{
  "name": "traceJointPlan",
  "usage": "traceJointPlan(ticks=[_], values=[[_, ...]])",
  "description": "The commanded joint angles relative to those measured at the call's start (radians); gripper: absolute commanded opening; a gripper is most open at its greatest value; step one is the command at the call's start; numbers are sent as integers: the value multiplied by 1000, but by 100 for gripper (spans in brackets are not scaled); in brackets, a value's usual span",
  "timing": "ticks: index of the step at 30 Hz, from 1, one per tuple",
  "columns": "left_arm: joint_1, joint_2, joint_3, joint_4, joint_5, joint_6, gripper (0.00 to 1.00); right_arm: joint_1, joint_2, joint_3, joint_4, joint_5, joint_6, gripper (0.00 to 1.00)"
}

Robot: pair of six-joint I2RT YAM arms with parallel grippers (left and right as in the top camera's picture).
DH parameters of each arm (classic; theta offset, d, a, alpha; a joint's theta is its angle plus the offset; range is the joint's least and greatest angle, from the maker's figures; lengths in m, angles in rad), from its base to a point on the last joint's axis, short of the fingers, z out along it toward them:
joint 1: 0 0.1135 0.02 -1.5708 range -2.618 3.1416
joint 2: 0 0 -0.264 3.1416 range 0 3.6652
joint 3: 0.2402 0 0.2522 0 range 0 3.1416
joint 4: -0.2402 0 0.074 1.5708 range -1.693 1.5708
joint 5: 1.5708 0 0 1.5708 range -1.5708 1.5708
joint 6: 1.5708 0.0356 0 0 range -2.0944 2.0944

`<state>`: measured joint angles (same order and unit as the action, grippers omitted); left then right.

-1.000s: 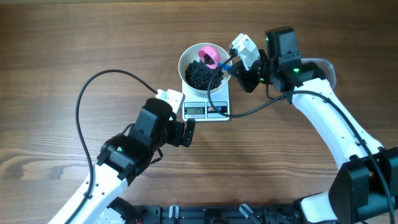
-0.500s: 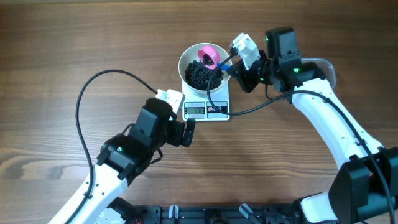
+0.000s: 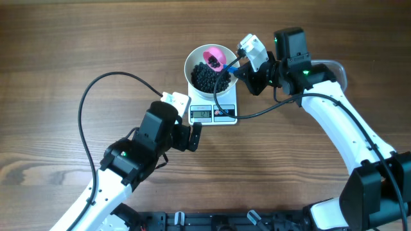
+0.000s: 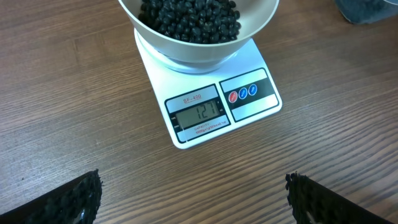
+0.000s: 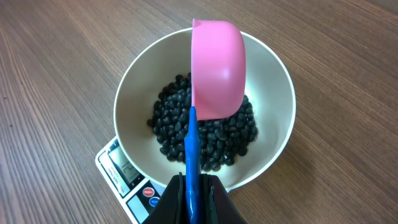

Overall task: Scoop item into bowl and weigh 150g on scale
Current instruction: 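Tilt the scoop over the bowl with the right gripper to pour beans, then shake the tilted scoop over the bowl to empty remaining beans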

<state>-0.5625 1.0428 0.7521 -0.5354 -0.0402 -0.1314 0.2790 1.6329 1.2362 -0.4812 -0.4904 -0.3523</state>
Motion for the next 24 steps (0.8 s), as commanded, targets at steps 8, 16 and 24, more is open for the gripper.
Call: traceJointPlan(ticks=[8, 16, 24], values=[[5, 1, -2, 0, -13, 19, 100, 3, 13, 0, 14, -26, 13, 4], [5, 1, -2, 0, -13, 19, 100, 16, 13, 0, -29, 31, -76, 4], [5, 1, -2, 0, -13, 19, 100, 15, 13, 0, -5, 34, 24, 4]])
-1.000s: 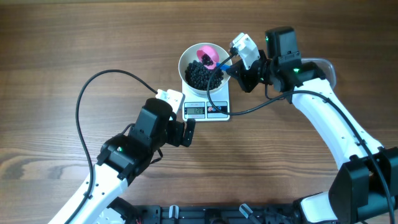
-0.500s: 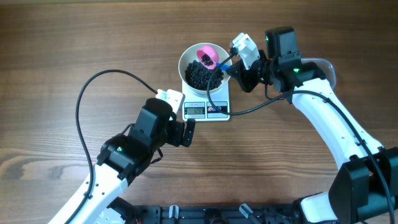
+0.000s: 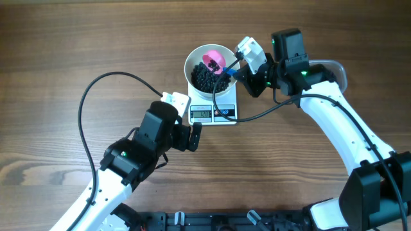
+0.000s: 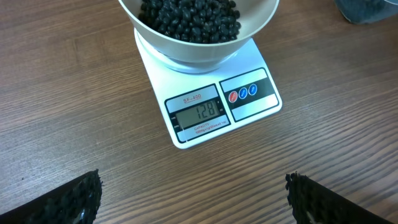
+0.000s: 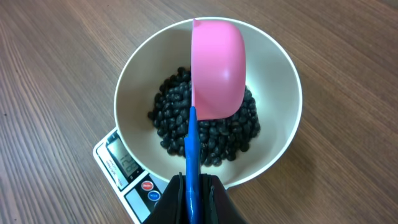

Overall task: Scoop item into bowl and weigh 150g on scale
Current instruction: 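Shake the tilted scoop over the bowl to empty remaining beans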

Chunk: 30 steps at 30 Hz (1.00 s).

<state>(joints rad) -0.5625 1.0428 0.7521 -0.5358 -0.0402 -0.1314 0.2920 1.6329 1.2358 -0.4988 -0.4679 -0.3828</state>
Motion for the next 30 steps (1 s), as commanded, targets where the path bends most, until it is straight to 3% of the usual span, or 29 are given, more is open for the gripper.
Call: traceJointPlan(ticks=[1, 8, 11, 16, 19, 23, 27, 30], values=[[5, 1, -2, 1, -13, 19, 100, 2, 13, 1, 16, 6, 75, 4], [5, 1, -2, 1, -13, 19, 100, 3, 13, 1, 11, -37, 41, 4], [5, 1, -2, 1, -13, 19, 100, 11, 13, 1, -20, -9, -56, 4], [5, 1, -2, 1, -13, 19, 100, 12, 13, 1, -15, 5, 7, 4], [5, 1, -2, 0, -13, 19, 100, 18, 13, 1, -40, -33, -99, 4], [5, 1, -2, 0, -13, 19, 100, 18, 12, 3, -19, 59, -2, 4], [5, 1, -2, 1, -13, 19, 100, 25, 2, 4, -47, 1, -134, 4], [5, 1, -2, 0, -13, 19, 100, 24, 2, 4, -22, 73, -18, 4]])
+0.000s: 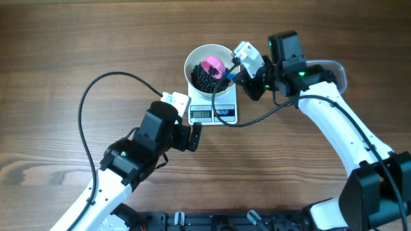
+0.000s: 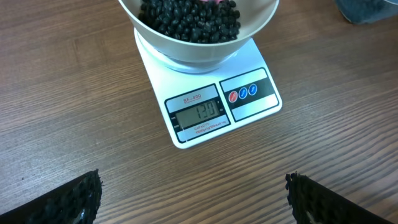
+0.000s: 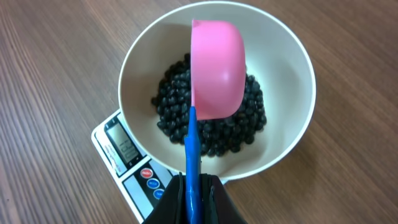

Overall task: Scoop item into bowl and weigh 150g on scale
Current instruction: 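Shake the tilted scoop over the bowl to empty remaining beans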

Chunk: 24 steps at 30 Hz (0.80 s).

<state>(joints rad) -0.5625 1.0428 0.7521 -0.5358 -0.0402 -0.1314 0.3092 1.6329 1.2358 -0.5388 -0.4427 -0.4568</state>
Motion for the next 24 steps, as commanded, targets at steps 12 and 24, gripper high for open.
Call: traceJointPlan(ticks=[12, 24], values=[[5, 1, -2, 1, -13, 19, 100, 7, 1, 4, 48, 2, 134, 4], [5, 1, -2, 1, -13, 19, 100, 8, -44, 10, 14, -61, -10, 4]])
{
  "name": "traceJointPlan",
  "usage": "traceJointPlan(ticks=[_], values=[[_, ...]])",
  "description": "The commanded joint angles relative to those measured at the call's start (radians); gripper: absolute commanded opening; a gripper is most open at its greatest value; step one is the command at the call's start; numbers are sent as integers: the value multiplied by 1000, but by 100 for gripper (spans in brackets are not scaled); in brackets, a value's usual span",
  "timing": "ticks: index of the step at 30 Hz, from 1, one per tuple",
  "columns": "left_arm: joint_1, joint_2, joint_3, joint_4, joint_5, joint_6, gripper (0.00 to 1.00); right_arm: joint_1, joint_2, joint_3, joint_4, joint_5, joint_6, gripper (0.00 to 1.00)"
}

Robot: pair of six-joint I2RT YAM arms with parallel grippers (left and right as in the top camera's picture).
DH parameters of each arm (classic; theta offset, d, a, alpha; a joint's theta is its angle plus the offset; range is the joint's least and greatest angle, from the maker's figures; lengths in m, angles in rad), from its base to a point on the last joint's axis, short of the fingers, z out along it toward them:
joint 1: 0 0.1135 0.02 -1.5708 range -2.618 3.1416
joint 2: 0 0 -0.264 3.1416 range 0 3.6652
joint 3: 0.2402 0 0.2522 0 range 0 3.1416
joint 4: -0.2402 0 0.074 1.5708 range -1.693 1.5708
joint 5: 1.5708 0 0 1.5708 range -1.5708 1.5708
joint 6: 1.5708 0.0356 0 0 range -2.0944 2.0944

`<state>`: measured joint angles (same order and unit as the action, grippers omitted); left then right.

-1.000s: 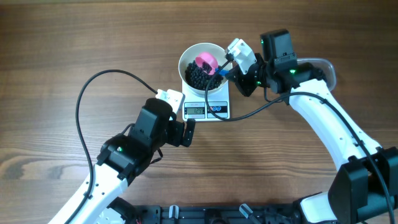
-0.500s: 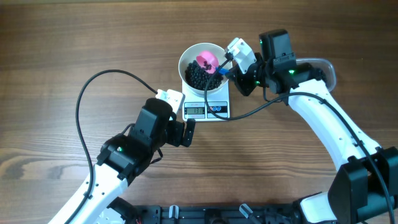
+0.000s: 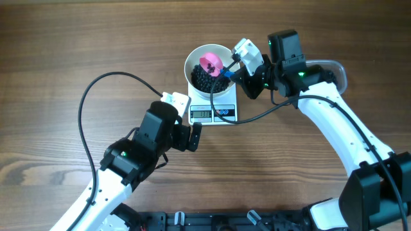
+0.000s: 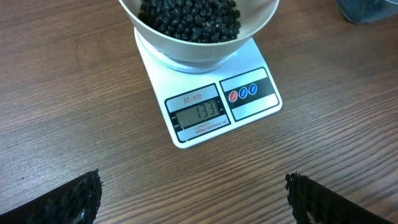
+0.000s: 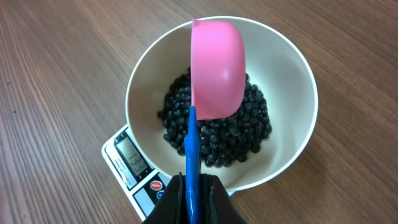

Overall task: Scoop item into bowl and weigh 150g on scale
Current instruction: 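Shake the tilted scoop over the bowl to empty remaining beans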

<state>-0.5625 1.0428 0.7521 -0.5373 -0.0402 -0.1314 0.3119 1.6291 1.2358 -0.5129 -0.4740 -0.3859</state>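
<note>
A white bowl [image 5: 292, 74] of black beans [image 5: 217, 134] stands on the white scale [image 4: 205, 99], whose display [image 4: 198, 112] reads 133. My right gripper [image 5: 191, 193] is shut on the blue handle of a pink scoop [image 5: 216, 65], which is tipped over the bowl with its underside toward the wrist camera. In the overhead view the scoop [image 3: 210, 63] hangs above the bowl [image 3: 192, 58]. My left gripper [image 4: 193, 196] is open near the table in front of the scale, with nothing between its fingers [image 4: 71, 199].
A clear container [image 3: 334, 67] lies behind the right arm at the right; its edge [image 4: 367, 9] shows at the top right of the left wrist view. The left arm's black cable [image 3: 96, 96] loops over the wooden table [image 3: 64, 51].
The scale reading rose from 131 to 133. The scoop stays tipped over the bowl, and the bowl sits slightly lower in the right wrist view. My left gripper has not moved.
The scoop was held tipped over the bowl at every moment. The display read 121, then 128, then 131, and now 133, as the bean heap grew. My left gripper stayed open in front of the scale throughout.
</note>
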Motion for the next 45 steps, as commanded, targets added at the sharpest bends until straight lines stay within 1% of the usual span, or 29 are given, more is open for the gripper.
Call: traceJointPlan(ticks=[1, 4, 6, 10, 12, 13, 17, 19, 22, 23, 24, 26, 30, 31, 32, 35, 37, 45], values=[[5, 1, -2, 2, -13, 19, 100, 5, -40, 10, -22, -1, -117, 4], [5, 1, -2, 2, -13, 19, 100, 5, -34, 10, -26, 128, -165, 4], [5, 1, -2, 2, -13, 19, 100, 5, -39, 10, -20, 145, -164, 4], [5, 1, -2, 2, -13, 19, 100, 5, -77, 10, -19, 24, -107, 4], [5, 1, -2, 2, -13, 19, 100, 5, -96, 10, -22, -25, -105, 4], [5, 1, -2, 2, -13, 19, 100, 5, -98, 10, -23, -15, -111, 4], [5, 1, -2, 2, -13, 19, 100, 5, -72, 7, -27, 157, -174, 4], [5, 1, -2, 2, -13, 19, 100, 5, -71, 8, -19, 177, -151, 4], [5, 1, -2, 2, -13, 19, 100, 5, -92, 12, -5, 37, -72, 4], [5, 1, -2, 2, -13, 19, 100, 5, -103, 12, -1, -107, -57, 4], [5, 1, -2, 2, -13, 19, 100, 5, -103, 12, -2, -144, -60, 4], [5, 1, -2, 2, -13, 19, 100, 5, -97, 12, -6, -101, -73, 4], [5, 1, -2, 2, -13, 19, 100, 5, -77, 12, -19, 163, -111, 4], [5, 1, -2, 2, -13, 19, 100, 5, -82, 13, -21, 169, -110, 4], [5, 1, -2, 2, -13, 19, 100, 5, -94, 13, -23, 140, -103, 4], [5, 1, -2, 2, -13, 19, 100, 5, -125, 13, -9, -34, -77, 4], [5, 1, -2, 2, -13, 19, 100, 5, -130, 13, 7, -89, -77, 4], [5, 1, -2, 2, -13, 19, 100, -42, -131, 13, 22, -82, 13, 4]])
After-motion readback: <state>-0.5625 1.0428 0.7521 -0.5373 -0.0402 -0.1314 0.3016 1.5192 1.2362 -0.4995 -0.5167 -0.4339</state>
